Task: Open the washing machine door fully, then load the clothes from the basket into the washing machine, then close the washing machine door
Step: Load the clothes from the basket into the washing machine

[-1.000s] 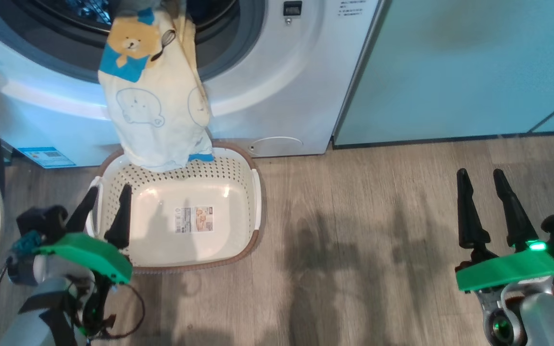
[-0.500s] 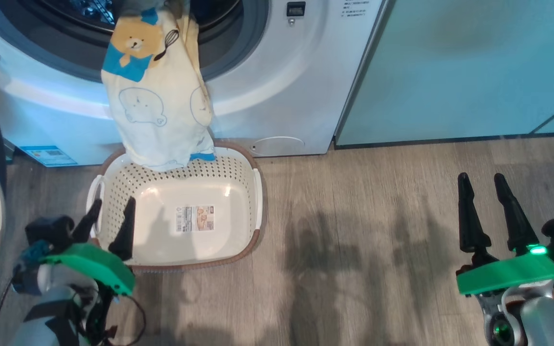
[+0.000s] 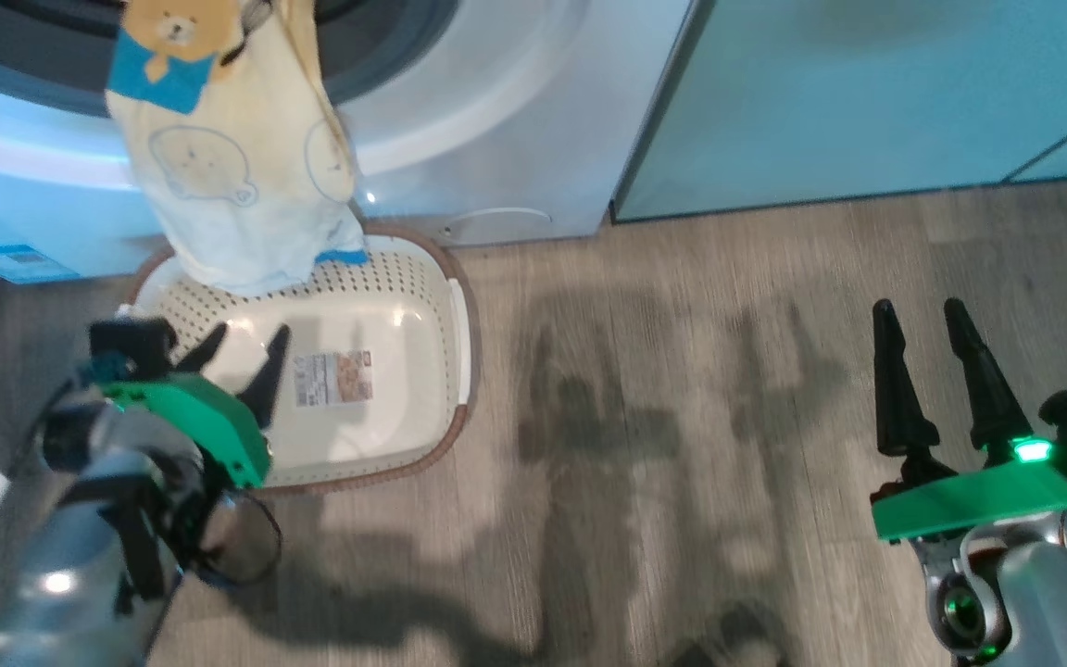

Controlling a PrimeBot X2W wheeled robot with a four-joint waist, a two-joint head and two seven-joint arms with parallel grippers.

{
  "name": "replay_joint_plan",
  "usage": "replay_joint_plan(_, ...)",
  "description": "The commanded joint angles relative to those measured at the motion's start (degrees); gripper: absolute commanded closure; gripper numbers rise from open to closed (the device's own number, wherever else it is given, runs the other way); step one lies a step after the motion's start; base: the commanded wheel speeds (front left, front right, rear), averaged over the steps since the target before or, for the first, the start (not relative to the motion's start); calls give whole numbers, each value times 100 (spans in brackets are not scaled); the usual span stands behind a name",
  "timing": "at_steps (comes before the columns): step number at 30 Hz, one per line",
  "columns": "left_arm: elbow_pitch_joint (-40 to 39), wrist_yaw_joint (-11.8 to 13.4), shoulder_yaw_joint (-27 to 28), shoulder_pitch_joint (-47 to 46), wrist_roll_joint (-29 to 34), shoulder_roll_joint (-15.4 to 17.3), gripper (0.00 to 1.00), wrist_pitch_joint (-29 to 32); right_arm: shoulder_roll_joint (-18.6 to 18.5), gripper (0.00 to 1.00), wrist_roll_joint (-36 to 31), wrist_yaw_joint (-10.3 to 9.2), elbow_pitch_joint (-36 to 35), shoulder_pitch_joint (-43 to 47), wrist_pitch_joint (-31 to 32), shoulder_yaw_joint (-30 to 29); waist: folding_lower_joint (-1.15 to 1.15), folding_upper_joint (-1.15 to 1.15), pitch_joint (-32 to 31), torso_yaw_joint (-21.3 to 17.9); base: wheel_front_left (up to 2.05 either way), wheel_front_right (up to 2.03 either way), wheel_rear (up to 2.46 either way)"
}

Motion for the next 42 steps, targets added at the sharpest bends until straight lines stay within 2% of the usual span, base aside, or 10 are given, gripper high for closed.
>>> replay_joint_plan(1, -21, -3, 165, -241, -33, 305, 0, 0, -25, 0, -35, 2, -194, -121, -38, 120, -1, 0, 150, -93, 0, 0, 0)
replay_joint_plan(8, 888, -4, 16, -1177, -95, 504, 0, -63, 5, 0, -45, 2, -214, -280, -38, 181, -1, 0, 563, -242, 0, 0, 0)
replay_joint_plan(20, 2120, -4, -122, -2457, -255, 317, 0, -158, 28, 0, -71, 2, -259, -532, -38, 269, -1, 0, 1179, -311, 0, 0, 0)
replay_joint_plan(29, 2765, 1, -267, -3267, -191, 255, 0, -335, 31, 0, -129, 2, -291, -736, -38, 297, -1, 0, 1598, -314, 0, 0, 0)
replay_joint_plan(39, 2963, -2, -348, -3724, -142, 283, 0, -525, 33, 0, -154, 2, -298, -836, -38, 320, -1, 0, 1783, -329, 0, 0, 0)
replay_joint_plan(40, 2967, -2, -363, -3737, -140, 282, 17, -533, 33, 0, -153, 2, -298, -839, -38, 320, -1, 0, 1786, -331, 0, 0, 0)
replay_joint_plan(41, 2964, -3, -391, -3742, -131, 282, 45, -540, 33, 0, -152, 2, -296, -841, -38, 320, -1, 0, 1786, -334, 0, 0, 0)
replay_joint_plan(42, 2951, -3, -423, -3744, -122, 285, 57, -546, 33, 0, -151, 2, -294, -844, -38, 321, -1, 0, 1786, -339, 0, 0, 0)
